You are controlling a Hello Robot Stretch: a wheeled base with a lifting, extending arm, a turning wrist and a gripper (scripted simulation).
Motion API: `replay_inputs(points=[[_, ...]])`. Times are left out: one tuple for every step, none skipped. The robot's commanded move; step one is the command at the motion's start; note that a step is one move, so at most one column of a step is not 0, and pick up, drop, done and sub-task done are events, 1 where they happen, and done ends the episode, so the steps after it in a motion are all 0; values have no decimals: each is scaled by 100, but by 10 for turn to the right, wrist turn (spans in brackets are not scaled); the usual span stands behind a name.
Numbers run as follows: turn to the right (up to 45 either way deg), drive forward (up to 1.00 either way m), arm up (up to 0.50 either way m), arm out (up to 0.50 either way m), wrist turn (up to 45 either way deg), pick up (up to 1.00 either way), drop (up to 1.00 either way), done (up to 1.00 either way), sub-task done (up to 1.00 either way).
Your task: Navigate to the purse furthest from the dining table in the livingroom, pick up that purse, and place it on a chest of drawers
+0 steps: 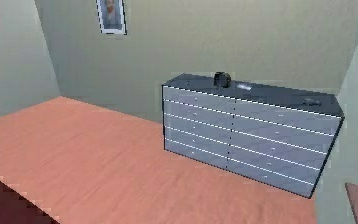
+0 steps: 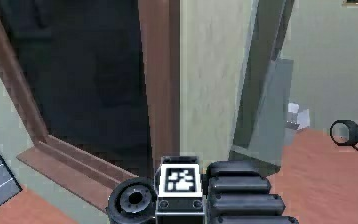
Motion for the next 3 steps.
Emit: replay_inputs(points=[[0, 45, 0, 0, 0, 0, 0, 0, 0], [150, 0, 0, 0, 0, 0, 0, 0, 0], [30, 0, 0, 0, 0, 0, 0, 0, 0]])
